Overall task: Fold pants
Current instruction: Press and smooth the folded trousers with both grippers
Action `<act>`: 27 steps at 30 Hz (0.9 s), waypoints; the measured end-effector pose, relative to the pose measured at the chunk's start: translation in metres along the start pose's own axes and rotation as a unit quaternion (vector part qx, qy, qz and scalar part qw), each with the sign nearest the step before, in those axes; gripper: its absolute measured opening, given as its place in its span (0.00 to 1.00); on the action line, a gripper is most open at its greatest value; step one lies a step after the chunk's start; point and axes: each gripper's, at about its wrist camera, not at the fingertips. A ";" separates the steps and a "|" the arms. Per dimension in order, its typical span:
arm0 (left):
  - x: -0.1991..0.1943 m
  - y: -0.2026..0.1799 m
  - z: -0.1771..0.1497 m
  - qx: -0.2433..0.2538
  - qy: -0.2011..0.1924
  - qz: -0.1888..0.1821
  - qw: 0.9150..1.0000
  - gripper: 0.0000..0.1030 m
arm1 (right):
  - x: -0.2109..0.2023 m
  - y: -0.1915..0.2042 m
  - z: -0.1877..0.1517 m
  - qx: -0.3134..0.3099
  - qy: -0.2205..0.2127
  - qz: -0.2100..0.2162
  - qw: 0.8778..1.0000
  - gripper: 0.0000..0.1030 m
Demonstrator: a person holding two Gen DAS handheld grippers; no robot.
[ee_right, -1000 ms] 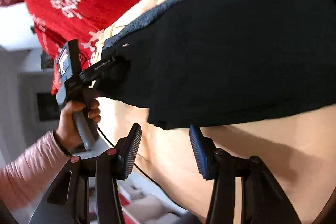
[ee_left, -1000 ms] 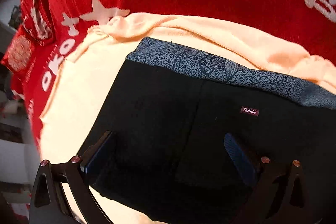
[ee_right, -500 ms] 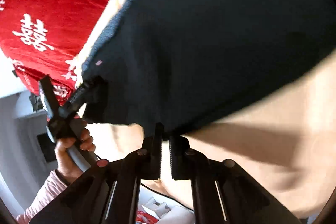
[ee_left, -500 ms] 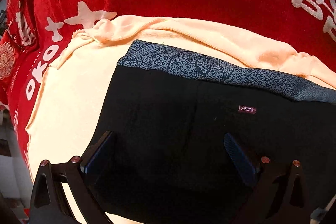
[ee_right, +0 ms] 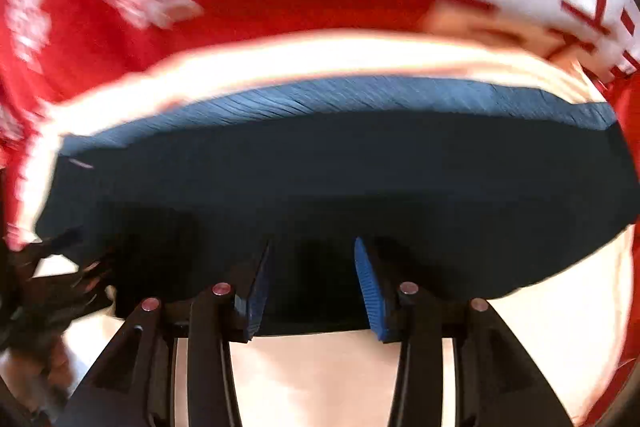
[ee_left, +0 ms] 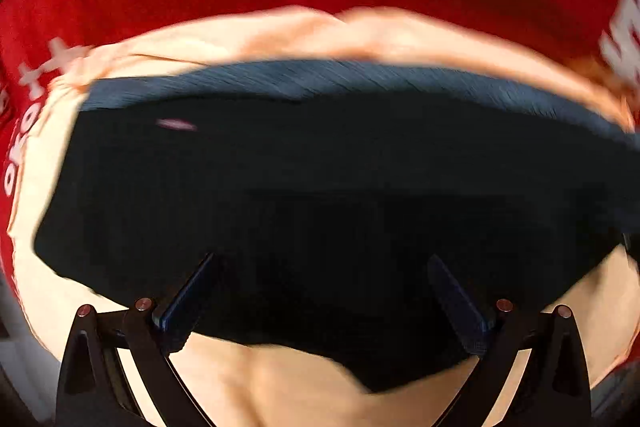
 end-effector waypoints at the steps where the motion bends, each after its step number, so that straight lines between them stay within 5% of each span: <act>1: 0.007 -0.013 -0.007 0.018 0.011 0.007 1.000 1.00 | 0.007 -0.009 -0.007 0.002 0.002 0.007 1.000 0.43; 3: 0.002 -0.019 -0.021 0.000 -0.020 0.024 1.000 1.00 | -0.001 -0.005 -0.017 -0.025 -0.015 0.007 1.000 0.43; 6: 0.000 -0.017 -0.025 0.000 -0.002 0.020 1.000 1.00 | -0.013 0.005 -0.026 -0.049 -0.019 -0.001 0.999 0.43; 13: -0.017 -0.035 -0.014 0.002 0.033 0.055 0.998 1.00 | -0.046 -0.037 -0.041 0.054 -0.003 0.094 0.994 0.55; 15: -0.024 -0.051 -0.013 0.010 0.031 0.055 0.998 1.00 | -0.053 -0.051 -0.050 0.066 -0.001 0.090 0.994 0.61; 27: -0.039 -0.132 -0.004 0.048 0.045 0.040 0.997 1.00 | -0.053 -0.156 -0.086 0.141 0.023 0.074 0.987 0.63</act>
Point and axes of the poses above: each gripper's, at about its wrist camera, not at the fingertips, and x roughly the way its jaws point, y to its left, z to its top, and after that the axes turned 6 degrees about z, right-handed
